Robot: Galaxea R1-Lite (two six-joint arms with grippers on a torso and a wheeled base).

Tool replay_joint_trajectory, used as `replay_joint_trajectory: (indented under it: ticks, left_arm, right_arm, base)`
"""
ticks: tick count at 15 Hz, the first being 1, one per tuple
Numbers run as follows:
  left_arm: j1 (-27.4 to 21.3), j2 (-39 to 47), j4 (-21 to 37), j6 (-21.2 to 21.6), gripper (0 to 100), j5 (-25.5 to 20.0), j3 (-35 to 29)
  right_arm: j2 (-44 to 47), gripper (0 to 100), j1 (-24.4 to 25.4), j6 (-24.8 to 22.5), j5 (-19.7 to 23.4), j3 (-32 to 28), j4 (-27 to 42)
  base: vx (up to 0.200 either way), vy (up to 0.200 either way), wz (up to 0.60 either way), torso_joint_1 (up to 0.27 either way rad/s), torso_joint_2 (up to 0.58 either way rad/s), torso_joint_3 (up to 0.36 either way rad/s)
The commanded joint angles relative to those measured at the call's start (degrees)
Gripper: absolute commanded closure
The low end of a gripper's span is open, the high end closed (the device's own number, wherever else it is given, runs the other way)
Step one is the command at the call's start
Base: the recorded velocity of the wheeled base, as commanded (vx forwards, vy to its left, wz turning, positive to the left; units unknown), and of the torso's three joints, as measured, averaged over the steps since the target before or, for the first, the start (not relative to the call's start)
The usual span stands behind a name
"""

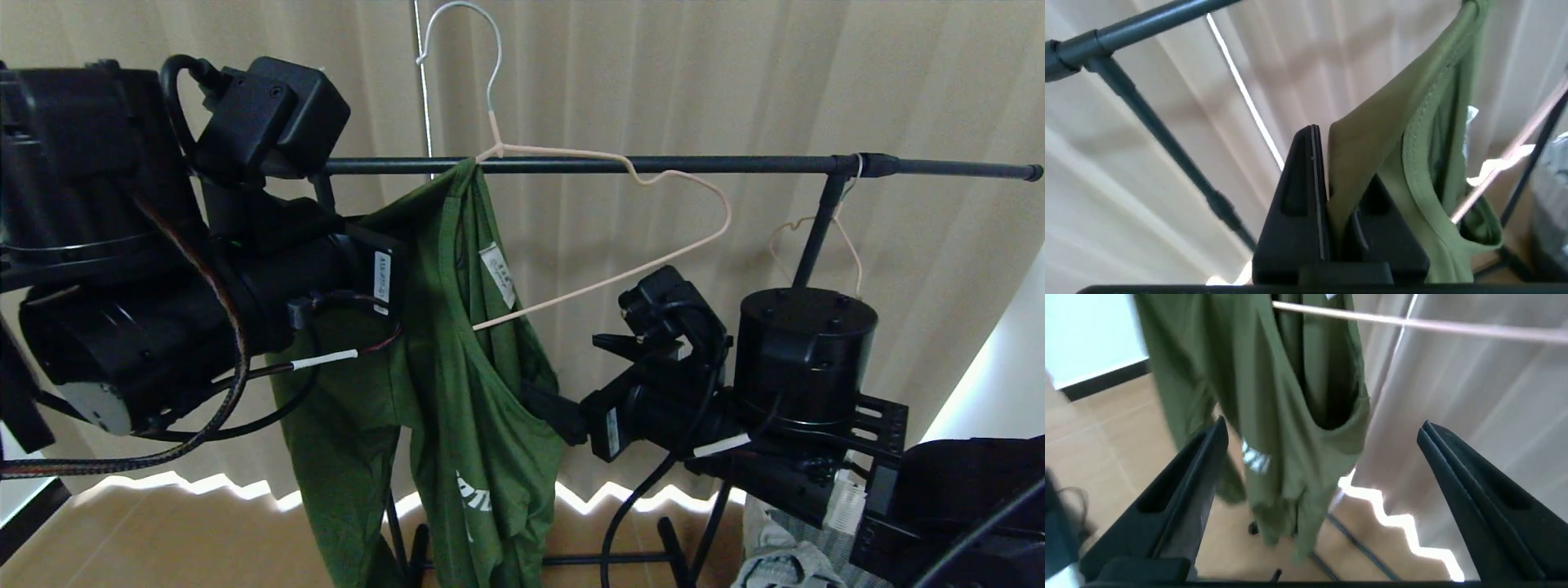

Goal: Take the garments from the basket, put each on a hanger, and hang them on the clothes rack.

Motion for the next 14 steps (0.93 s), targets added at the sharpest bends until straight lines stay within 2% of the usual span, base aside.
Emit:
replay_joint_trajectory:
  ticks: [1, 4, 9, 12, 13, 14]
  left_arm:
    - [-0.42, -1.47, -0.03, 0.01, 100, 0.08, 0.06]
    - [-0.42, -2.43, -0.03, 0.01, 100, -0.01, 0.06]
    - [0.55, -3.75, 0.05, 0.63, 100, -0.01, 1.12]
    - [4.33, -4.72, -0.03, 5.46, 100, -0.01, 3.93]
    - [4.33, -4.72, -0.03, 5.46, 100, -0.01, 3.93]
    - [5.47, -6.30, -0.03, 7.39, 100, -0.09, 6.22]
  right_arm:
    - [3.40, 0, -0.13, 0.04, -0.06, -0.12, -0.43]
    - [3.75, 0, -0.75, -0.05, -2.35, 0.50, -0.43]
    - [0.32, 0, -4.35, 0.04, -4.02, 5.42, -0.43]
    - [-6.18, 0, -8.92, -0.22, -4.11, 9.73, -0.07]
    - [-6.18, 0, -8.92, -0.22, -4.11, 9.73, -0.07]
    - [-10.14, 0, -12.09, -0.31, -4.11, 11.13, 0.54]
  base:
    - [0.000, 0.000, 0.00, 0.000, 0.00, 0.000]
    - [0.000, 0.000, 0.00, 0.000, 0.00, 0.000]
    - [0.000, 0.000, 0.00, 0.000, 0.00, 0.000]
    - [0.000, 0.000, 0.00, 0.000, 0.00, 0.000]
    - [0.000, 0.000, 0.00, 0.000, 0.00, 0.000]
    - [0.000, 0.000, 0.00, 0.000, 0.00, 0.000]
